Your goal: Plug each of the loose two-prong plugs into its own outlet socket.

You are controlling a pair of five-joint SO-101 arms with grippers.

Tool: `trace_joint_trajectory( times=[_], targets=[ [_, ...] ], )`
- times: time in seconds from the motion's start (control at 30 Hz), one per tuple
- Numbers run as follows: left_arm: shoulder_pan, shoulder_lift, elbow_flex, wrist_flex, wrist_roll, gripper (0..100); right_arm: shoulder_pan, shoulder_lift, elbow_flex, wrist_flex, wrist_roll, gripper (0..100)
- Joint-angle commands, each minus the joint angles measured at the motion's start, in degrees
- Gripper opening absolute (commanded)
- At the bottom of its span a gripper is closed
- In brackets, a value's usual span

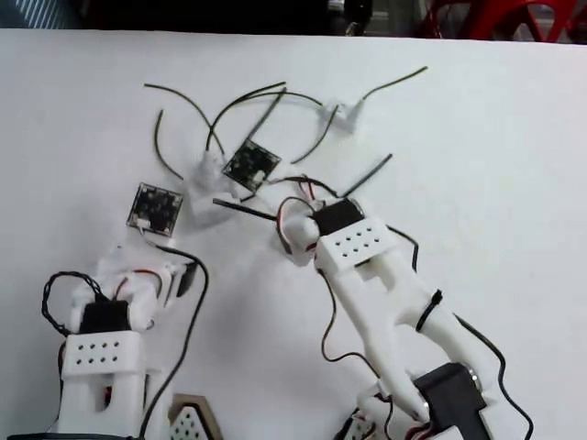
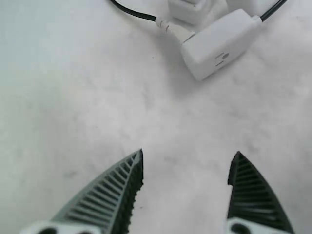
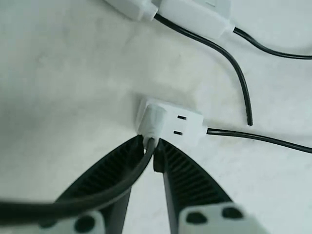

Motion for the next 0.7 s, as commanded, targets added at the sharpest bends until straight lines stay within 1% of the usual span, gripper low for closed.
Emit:
trace_joint_trajectory(
  times=[0.0, 0.13, 0.33, 0.5, 0.67],
  targets=[
    [-0.7, -1.0, 0.1, -1.2, -0.6, 28, 0.5, -2.0, -1.7, 0.6, 0.5, 1.6],
    [-0.7, -1.0, 0.1, -1.2, -0.6, 28, 0.7, -2.5, -3.2, 0.7, 0.7, 1.6],
    [-0.7, -1.0, 0.1, -1.2, -0.6, 28, 0.3, 0.2, -7.9, 5.7, 0.5, 1.6],
    [-0.7, -1.0, 0.1, -1.2, -0.6, 28, 1.1, 4.2, -8.5, 5.4, 0.9, 1.7],
    [-0.7, -1.0, 0.1, -1.2, -0.6, 28, 1.4, 4.6, -8.6, 3.4, 0.9, 1.7]
  ],
)
